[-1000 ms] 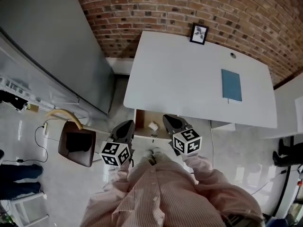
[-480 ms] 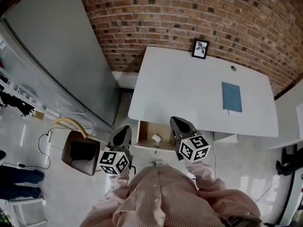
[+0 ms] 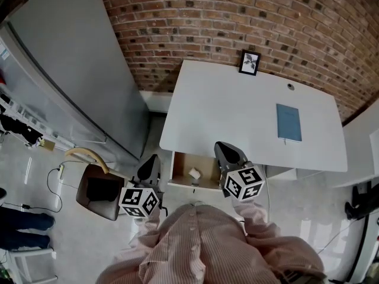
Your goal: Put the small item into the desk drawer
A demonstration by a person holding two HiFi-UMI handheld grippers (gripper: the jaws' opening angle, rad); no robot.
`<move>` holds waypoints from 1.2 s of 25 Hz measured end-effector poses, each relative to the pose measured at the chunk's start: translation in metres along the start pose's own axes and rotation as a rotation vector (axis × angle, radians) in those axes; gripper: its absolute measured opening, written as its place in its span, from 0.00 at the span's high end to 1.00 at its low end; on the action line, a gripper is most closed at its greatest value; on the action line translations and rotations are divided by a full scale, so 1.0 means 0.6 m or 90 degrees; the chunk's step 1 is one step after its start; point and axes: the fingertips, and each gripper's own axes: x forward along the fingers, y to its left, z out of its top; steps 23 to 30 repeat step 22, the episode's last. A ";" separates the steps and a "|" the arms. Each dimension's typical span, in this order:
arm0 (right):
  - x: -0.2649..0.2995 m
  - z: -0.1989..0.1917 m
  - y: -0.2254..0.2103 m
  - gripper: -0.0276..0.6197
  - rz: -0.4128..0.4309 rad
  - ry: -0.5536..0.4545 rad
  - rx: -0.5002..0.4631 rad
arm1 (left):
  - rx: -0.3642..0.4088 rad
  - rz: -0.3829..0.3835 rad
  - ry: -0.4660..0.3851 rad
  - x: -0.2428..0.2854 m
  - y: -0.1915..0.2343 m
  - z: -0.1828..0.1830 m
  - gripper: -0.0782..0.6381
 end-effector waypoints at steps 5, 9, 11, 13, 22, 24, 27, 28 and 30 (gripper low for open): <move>0.000 0.001 -0.002 0.95 -0.004 -0.003 -0.007 | 0.005 0.004 -0.005 0.000 0.002 0.005 0.89; 0.001 -0.002 -0.004 0.95 -0.009 0.002 -0.022 | 0.008 0.006 0.000 -0.001 0.004 0.002 0.89; 0.002 -0.002 -0.005 0.95 -0.010 0.004 -0.029 | 0.008 0.009 0.004 -0.001 0.007 0.001 0.89; 0.003 -0.004 -0.006 0.95 -0.011 0.006 -0.031 | 0.007 0.010 0.012 -0.001 0.008 -0.005 0.89; 0.011 -0.013 -0.008 0.95 -0.012 0.012 -0.029 | 0.002 0.019 0.021 0.002 0.017 -0.011 0.89; 0.011 -0.013 -0.008 0.95 -0.012 0.012 -0.029 | 0.002 0.019 0.021 0.002 0.017 -0.011 0.89; 0.011 -0.013 -0.008 0.95 -0.012 0.012 -0.029 | 0.002 0.019 0.021 0.002 0.017 -0.011 0.89; 0.011 -0.013 -0.008 0.95 -0.012 0.012 -0.029 | 0.002 0.019 0.021 0.002 0.017 -0.011 0.89; 0.011 -0.013 -0.008 0.95 -0.012 0.012 -0.029 | 0.002 0.019 0.021 0.002 0.017 -0.011 0.89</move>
